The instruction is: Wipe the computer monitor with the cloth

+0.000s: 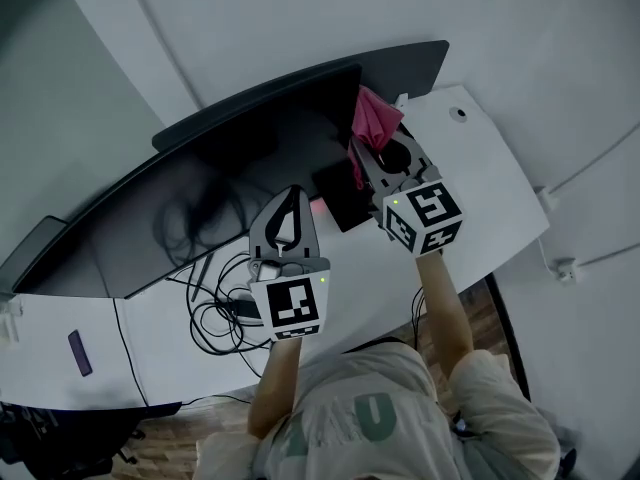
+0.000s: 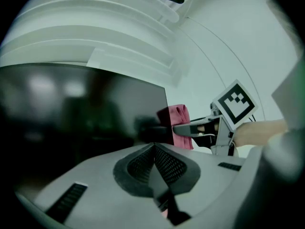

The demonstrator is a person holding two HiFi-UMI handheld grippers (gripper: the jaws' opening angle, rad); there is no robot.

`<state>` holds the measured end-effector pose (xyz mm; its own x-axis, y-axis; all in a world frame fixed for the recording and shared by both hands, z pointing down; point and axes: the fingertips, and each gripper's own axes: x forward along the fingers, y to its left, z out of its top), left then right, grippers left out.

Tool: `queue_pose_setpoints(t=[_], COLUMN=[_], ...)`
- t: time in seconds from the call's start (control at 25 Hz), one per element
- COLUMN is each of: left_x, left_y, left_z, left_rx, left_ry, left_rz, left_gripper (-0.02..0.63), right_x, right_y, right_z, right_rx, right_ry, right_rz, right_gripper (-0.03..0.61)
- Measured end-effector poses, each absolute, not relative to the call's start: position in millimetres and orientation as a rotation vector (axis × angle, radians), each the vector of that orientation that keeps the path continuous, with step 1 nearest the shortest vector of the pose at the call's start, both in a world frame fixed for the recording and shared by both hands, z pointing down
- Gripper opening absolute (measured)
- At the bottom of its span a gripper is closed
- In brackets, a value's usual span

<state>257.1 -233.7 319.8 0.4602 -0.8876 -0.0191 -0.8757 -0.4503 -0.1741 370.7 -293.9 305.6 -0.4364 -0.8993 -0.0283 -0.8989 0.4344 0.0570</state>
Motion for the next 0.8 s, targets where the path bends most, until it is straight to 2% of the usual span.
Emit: queue_pose_setpoints(t=[0.32, 0.8], left_x=[272, 275], left_y=[-240, -244], left_z=[260, 216], left_rx=[-2.513, -2.483], left_ry=[1.487, 1.453], left_rz=[-0.002, 0.035], left_gripper=[0.015, 0.015], right_x=[369, 370], right_y=[-282, -284], right_z=[251, 199], right_rx=[1.593, 1.571], right_ry=[-2.679, -2.599], right_rz=[-0.24, -0.422], right_gripper=[0.057, 0.057])
